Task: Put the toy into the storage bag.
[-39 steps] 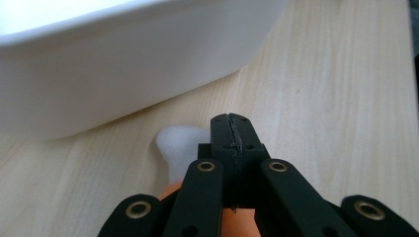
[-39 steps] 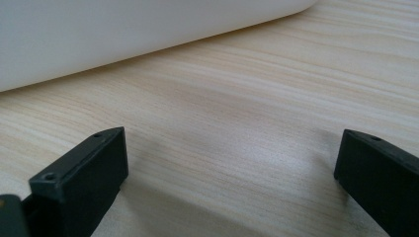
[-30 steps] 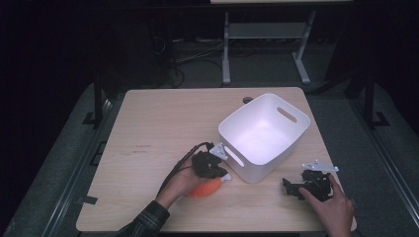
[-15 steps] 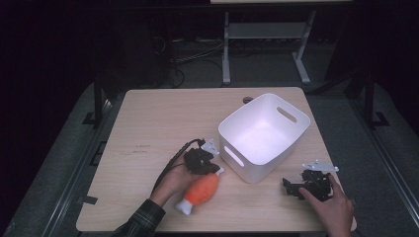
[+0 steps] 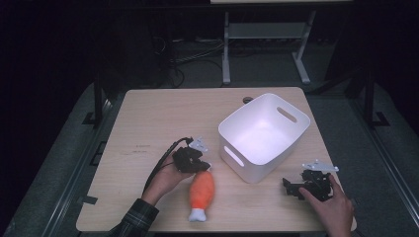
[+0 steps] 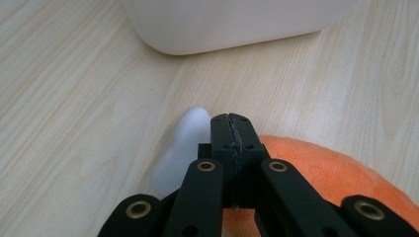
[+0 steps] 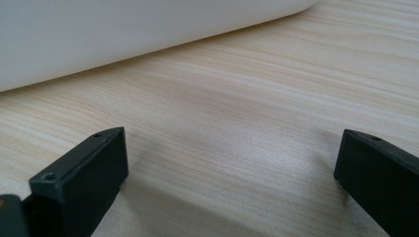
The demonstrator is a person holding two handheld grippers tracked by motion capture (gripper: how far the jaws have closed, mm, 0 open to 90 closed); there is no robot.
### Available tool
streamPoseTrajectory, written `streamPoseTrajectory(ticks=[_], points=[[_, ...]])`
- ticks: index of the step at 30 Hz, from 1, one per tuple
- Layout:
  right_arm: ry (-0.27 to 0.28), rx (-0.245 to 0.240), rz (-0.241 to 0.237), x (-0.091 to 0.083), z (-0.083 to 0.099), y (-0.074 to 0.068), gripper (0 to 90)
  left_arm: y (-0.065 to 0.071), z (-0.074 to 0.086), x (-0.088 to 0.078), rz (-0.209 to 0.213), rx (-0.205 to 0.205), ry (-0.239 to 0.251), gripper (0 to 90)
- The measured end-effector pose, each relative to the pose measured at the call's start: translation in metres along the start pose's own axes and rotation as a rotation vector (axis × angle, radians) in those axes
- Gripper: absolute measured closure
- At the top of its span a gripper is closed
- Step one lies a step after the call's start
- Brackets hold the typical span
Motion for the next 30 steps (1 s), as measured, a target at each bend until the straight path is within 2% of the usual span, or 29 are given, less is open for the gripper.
streamPoseTrajectory(ticks=[5, 8, 11, 13, 14, 15, 18, 22, 27, 30], points=[[0.000, 0.000, 0.000, 0.000, 0.000, 0.000, 0.0, 0.003, -0.001, -0.005, 0.012, -0.009, 0.032, 89.5], [0.000, 0.001, 0.000, 0.000, 0.000, 0.000, 0.0, 0.007, -0.002, -0.011, 0.007, -0.022, 0.059, 79.5], [0.000, 0.000, 0.000, 0.000, 0.000, 0.000, 0.0, 0.010, -0.001, -0.019, -0.001, -0.051, 0.088, 69.2], [0.000, 0.000, 0.000, 0.000, 0.000, 0.000, 0.0, 0.012, 0.001, -0.023, 0.003, -0.096, 0.111, 60.7], [0.000, 0.000, 0.000, 0.000, 0.000, 0.000, 0.0, 0.012, 0.003, -0.025, 0.005, -0.110, 0.115, 54.4], [0.000, 0.000, 0.000, 0.000, 0.000, 0.000, 0.0, 0.013, 0.005, -0.026, 0.005, -0.122, 0.119, 51.8], [0.000, -0.001, 0.000, 0.000, 0.000, 0.000, 0.0, 0.017, 0.010, -0.030, 0.004, -0.140, 0.124, 41.5], [0.000, -0.001, 0.000, 0.000, 0.000, 0.000, 0.0, 0.021, 0.016, -0.031, -0.021, -0.151, 0.109, 26.6], [0.000, -0.001, 0.000, 0.000, 0.000, 0.000, 0.0, 0.027, 0.023, -0.032, -0.040, -0.184, 0.111, 18.7], [0.000, 0.000, 0.000, 0.000, 0.000, 0.000, 0.0, 0.031, 0.027, -0.032, -0.050, -0.184, 0.110, 17.1]])
Point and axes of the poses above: each handheld gripper's, and its own axes: x roughly forward along the jaws, z roughly out of its underside, y roughly to its right, the point moved 3 cm from there along x, roughly forward along the jaws, and after that the axes turned 3 degrees about -z, right-handed, at the moved point
